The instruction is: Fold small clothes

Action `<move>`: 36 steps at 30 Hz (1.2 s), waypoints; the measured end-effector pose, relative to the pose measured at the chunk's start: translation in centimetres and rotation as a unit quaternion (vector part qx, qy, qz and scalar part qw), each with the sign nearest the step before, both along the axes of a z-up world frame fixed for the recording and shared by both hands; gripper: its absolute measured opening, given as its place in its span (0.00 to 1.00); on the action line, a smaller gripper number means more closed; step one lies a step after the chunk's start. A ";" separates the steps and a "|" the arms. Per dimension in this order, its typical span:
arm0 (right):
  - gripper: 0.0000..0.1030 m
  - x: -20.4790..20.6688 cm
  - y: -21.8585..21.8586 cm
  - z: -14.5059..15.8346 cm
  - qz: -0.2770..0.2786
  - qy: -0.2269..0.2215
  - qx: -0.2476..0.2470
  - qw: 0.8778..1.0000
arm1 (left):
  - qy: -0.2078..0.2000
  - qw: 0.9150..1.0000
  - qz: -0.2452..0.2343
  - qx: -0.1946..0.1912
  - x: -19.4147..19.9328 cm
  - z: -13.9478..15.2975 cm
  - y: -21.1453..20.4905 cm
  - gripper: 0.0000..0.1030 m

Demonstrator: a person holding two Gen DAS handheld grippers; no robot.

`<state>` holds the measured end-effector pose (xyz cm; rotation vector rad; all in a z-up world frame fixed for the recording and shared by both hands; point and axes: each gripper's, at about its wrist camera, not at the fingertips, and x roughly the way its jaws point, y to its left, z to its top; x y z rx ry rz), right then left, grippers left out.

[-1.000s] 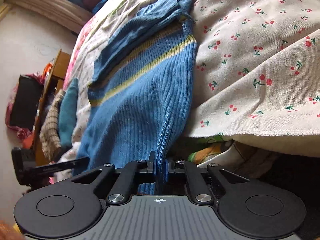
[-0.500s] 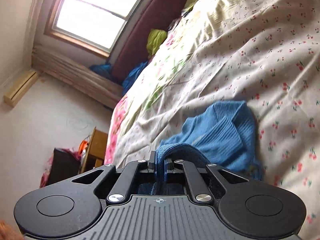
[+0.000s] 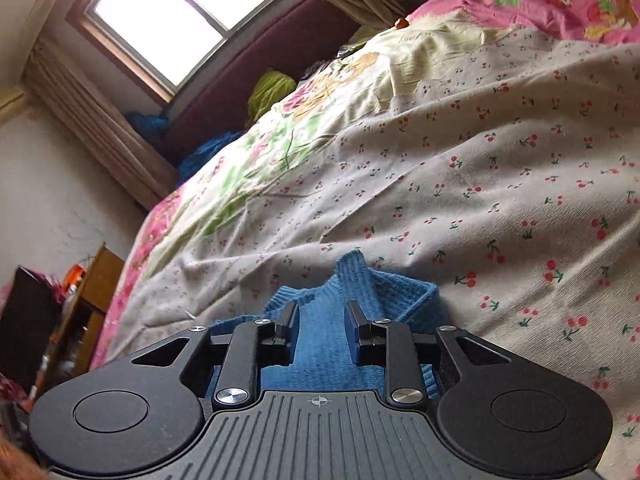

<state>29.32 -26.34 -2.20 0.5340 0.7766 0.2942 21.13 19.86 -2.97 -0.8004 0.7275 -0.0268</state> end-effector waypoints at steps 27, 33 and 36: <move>0.05 1.3 0.1 -2.7 -0.009 0.036 -0.120 0.992 | 0.064 0.983 -0.004 0.171 -1.0 -2.8 -3.1 0.50; 0.05 1.1 0.6 -1.9 -0.005 0.020 -0.138 0.990 | 0.064 0.985 0.013 0.162 -1.6 -2.1 -2.8 0.48; 0.05 1.1 0.3 -2.4 -0.012 0.029 -0.149 0.988 | 0.045 0.982 0.016 0.184 -2.1 -1.0 -3.4 0.48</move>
